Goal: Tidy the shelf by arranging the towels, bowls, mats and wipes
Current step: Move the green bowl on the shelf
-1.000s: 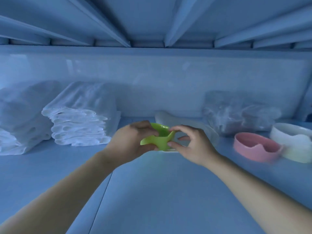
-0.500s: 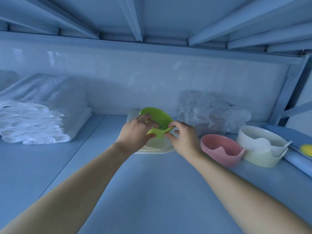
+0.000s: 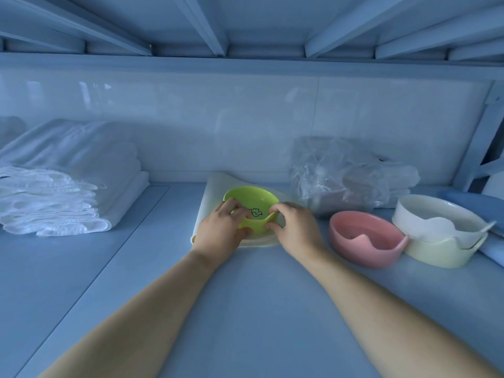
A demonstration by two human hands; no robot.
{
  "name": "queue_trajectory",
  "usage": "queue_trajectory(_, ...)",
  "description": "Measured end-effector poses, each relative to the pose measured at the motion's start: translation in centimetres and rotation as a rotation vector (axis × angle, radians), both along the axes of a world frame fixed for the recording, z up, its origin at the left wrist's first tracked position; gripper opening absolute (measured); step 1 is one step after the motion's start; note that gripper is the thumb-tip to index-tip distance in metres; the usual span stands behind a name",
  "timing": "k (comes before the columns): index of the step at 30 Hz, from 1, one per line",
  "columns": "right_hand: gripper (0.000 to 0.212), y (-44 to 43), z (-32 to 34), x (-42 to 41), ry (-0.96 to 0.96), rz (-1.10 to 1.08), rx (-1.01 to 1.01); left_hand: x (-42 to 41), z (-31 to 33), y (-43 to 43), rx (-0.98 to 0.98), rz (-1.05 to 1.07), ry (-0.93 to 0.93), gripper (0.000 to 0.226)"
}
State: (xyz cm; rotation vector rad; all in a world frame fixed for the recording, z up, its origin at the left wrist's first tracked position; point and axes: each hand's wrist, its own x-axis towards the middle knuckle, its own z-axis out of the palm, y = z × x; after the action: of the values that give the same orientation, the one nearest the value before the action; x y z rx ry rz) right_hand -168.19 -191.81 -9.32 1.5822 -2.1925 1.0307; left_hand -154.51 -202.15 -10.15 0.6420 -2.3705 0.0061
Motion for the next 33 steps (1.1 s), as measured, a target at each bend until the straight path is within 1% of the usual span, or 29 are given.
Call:
queue_trajectory(6, 0.029, 1.8, 1.1, -0.6, 0.11, 0.087, 0.088, 0.0, -0.4, 0.1, -0.11, -0.124, 0.098, 0.025)
queue_trajectory(9, 0.033, 3.9, 2.4, -1.1, 0.13, 0.118, 0.063, -0.4, 0.4, 0.9, -0.186, -0.21, 0.153, 0.026)
queue_trajectory(13, 0.019, 7.1, 4.1, -1.7, 0.142, 0.115, -0.032, -1.2, 1.9, 3.0, -0.252, -0.304, 0.238, 0.025)
queue_trajectory(17, 0.016, 10.6, 5.0, -2.5, 0.132, 0.116, -0.069, -2.2, 2.9, 5.5, -0.326, -0.402, 0.279, 0.025)
queue_trajectory(21, 0.017, 13.4, 6.2, -4.1, 0.139, 0.097, -0.114, -4.3, 4.2, 7.7, -0.318, -0.435, 0.291, 0.026)
queue_trajectory(27, 0.019, 15.7, 6.2, -8.0, 0.039, 0.055, -0.149, -8.6, 5.5, 10.1, -0.333, -0.451, 0.194, 0.03)
queue_trajectory(31, 0.019, 17.2, 5.9, -9.7, -0.008, 0.019, -0.172, -10.9, 4.8, 11.9, -0.294, -0.451, 0.233, 0.027)
queue_trajectory(33, 0.018, 17.6, 5.6, -10.1, 0.011, 0.002, -0.167, -11.6, 4.1, 12.3, -0.284, -0.452, 0.258, 0.026)
